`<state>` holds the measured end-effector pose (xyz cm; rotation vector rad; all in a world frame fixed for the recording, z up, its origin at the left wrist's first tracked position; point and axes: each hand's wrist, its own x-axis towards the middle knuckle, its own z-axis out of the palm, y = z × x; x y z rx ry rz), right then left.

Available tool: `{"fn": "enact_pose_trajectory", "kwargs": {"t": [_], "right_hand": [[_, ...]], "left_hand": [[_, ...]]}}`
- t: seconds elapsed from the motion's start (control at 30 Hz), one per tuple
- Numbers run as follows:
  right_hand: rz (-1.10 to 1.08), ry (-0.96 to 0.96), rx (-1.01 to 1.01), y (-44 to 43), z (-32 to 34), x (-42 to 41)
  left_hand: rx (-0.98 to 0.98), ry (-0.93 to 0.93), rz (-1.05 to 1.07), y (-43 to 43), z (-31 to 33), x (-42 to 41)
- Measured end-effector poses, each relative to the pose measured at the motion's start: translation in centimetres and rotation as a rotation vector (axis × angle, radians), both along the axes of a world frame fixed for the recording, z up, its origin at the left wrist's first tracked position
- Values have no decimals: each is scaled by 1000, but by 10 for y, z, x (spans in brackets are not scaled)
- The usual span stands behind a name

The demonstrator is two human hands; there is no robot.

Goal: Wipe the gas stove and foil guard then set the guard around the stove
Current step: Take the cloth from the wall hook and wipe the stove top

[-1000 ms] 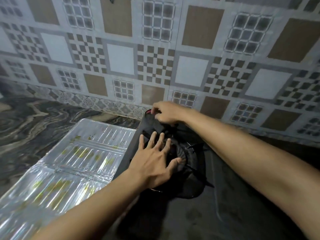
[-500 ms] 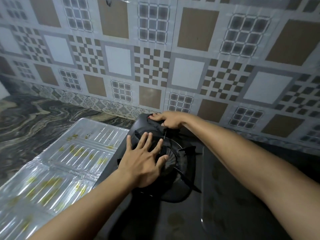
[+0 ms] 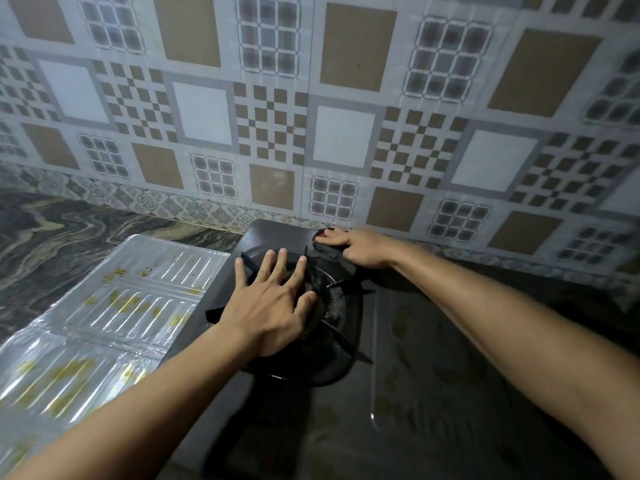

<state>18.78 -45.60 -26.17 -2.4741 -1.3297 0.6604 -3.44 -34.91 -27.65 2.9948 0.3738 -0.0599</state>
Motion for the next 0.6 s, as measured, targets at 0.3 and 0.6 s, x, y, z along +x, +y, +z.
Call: {"fn": "enact_pose_trajectory", "kwargs": {"t": [0.3,0.6], "right_hand": [[-164,-86,-10,-51,-15,-16],[-501,-245,-95,-121,-19,-4]], "left_hand": [[-41,15,-74,-23,-14,20],[5,-6,-130,-26,-18,22]]}}
